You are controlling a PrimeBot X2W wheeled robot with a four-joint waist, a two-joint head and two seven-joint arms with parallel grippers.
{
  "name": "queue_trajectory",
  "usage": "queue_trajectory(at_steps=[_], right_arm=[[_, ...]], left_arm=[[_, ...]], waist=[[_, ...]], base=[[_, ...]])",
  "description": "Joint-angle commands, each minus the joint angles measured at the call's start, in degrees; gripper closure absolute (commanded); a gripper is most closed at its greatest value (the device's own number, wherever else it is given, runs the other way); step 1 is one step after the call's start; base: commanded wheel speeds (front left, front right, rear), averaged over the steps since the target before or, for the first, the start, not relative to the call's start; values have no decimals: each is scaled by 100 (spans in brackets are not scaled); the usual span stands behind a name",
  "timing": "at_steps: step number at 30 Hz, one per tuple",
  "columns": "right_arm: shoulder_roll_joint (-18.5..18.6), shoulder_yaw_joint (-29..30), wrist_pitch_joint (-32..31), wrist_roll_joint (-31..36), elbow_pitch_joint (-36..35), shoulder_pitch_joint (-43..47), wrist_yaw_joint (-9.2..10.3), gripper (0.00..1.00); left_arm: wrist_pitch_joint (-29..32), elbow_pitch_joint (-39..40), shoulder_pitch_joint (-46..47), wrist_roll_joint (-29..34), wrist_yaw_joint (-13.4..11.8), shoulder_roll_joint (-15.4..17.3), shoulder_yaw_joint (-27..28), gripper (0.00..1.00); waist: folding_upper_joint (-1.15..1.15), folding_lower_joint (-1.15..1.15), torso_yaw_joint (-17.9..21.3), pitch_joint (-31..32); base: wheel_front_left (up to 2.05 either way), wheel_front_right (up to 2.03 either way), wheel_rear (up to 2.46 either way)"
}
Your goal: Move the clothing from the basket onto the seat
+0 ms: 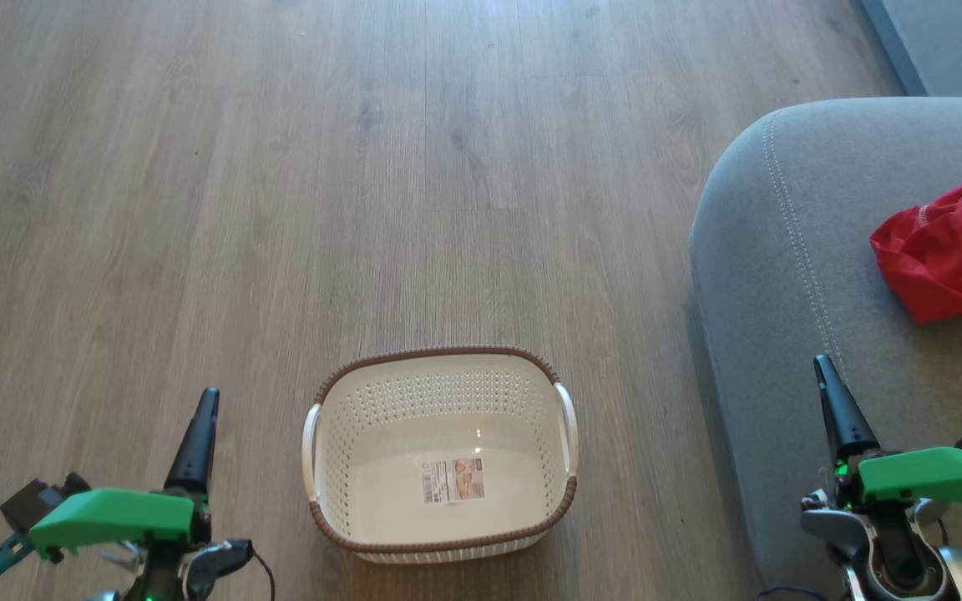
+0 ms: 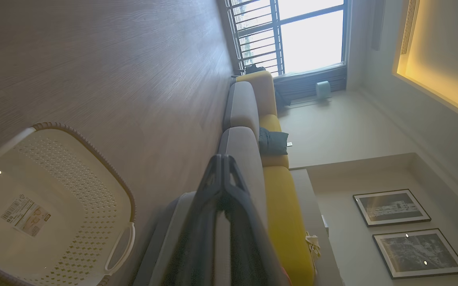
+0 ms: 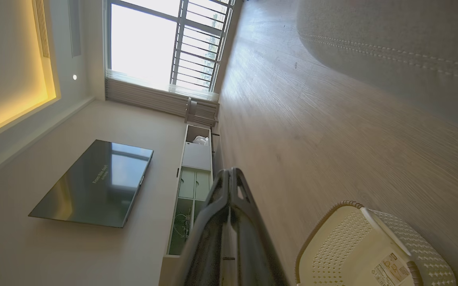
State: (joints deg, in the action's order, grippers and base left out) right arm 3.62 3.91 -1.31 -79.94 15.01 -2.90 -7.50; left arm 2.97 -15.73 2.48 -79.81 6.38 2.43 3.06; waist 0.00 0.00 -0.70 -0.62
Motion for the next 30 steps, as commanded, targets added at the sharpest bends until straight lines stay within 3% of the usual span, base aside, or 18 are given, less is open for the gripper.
queue_trajectory(at_steps=[1,19,30], right_arm=[[63,-50,-65,-185,-170,-286,1,100],[50,90,-380,-1365,-109,-313,1,100],[35,111,-396,-1348,-107,-314,1,100]], left_arm=[[57,171,303,-163,44,40,195,100],[352,166,372,-1236,111,44,346,100],[352,167,371,-1236,111,44,346,100]], waist=[[0,0,5,3],[0,0,70,45],[0,0,70,45]], base=[[0,0,0],[0,0,0],[0,0,0]])
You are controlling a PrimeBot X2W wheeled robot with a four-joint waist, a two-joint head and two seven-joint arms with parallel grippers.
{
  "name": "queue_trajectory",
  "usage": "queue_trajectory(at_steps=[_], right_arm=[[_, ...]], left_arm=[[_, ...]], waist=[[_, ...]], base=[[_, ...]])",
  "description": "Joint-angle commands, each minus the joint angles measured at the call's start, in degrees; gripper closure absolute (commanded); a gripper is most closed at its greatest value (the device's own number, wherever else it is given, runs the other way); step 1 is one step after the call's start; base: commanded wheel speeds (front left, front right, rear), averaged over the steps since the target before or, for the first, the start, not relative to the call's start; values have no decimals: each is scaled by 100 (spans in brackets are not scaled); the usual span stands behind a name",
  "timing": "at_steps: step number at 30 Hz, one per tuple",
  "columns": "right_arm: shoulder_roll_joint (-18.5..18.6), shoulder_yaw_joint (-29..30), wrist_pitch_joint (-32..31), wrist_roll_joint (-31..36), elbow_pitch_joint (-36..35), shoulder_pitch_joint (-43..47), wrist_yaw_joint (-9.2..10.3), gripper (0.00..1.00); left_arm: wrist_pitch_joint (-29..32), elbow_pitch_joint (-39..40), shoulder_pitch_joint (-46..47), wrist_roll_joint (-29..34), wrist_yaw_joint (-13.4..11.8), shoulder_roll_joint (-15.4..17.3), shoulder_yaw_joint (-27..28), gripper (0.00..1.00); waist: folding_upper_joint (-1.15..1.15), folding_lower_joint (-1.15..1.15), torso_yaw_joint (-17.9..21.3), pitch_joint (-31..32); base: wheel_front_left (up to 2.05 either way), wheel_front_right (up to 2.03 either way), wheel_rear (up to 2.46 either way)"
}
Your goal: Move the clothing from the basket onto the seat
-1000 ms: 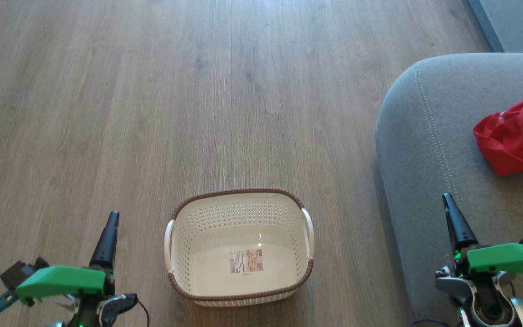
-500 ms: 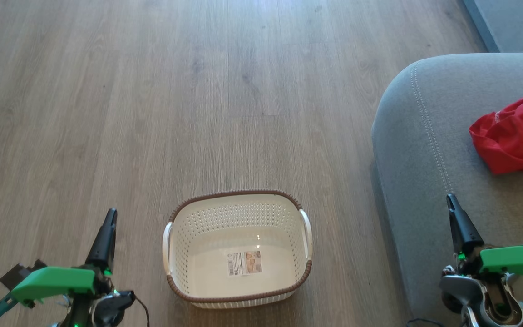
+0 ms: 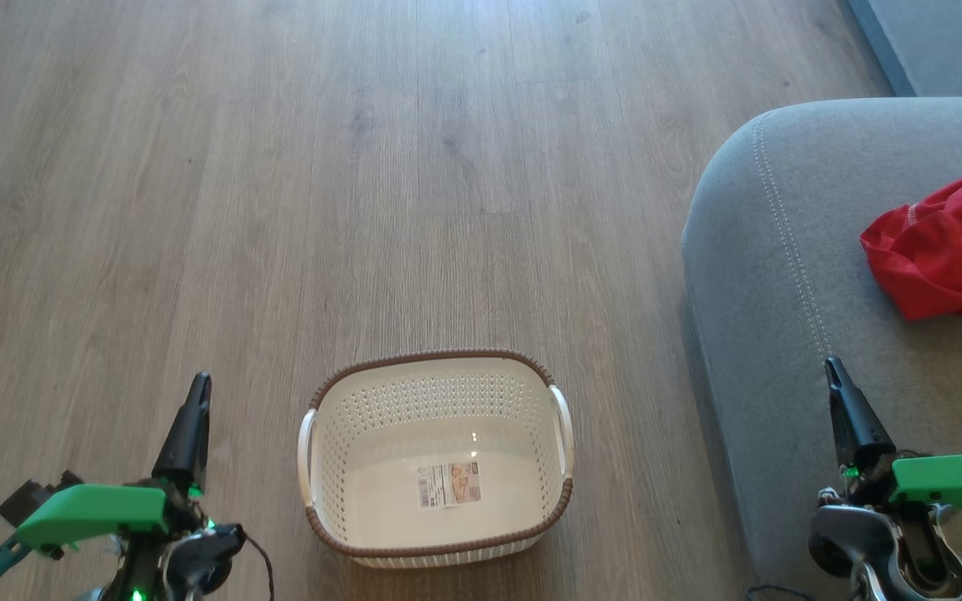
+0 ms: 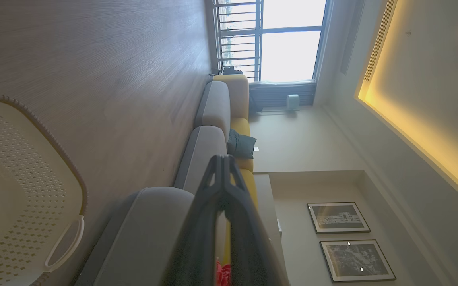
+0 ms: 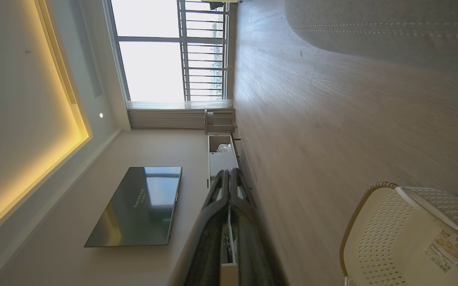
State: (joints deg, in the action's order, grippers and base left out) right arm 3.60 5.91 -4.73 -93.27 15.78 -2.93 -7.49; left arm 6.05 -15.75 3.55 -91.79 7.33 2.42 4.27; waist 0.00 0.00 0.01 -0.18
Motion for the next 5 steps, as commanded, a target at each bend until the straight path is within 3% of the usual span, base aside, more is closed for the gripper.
queue_trajectory(at_steps=[1,5], right_arm=[[36,-87,-56,-13,-184,-312,0,100],[31,-80,-62,-7,-184,-313,0,100]], left_arm=[[44,169,264,-38,15,45,225,100],[44,169,264,-38,15,45,225,100]], waist=[[0,0,-1,0],[0,0,-1,0]], base=[[0,0,0],[0,0,0]])
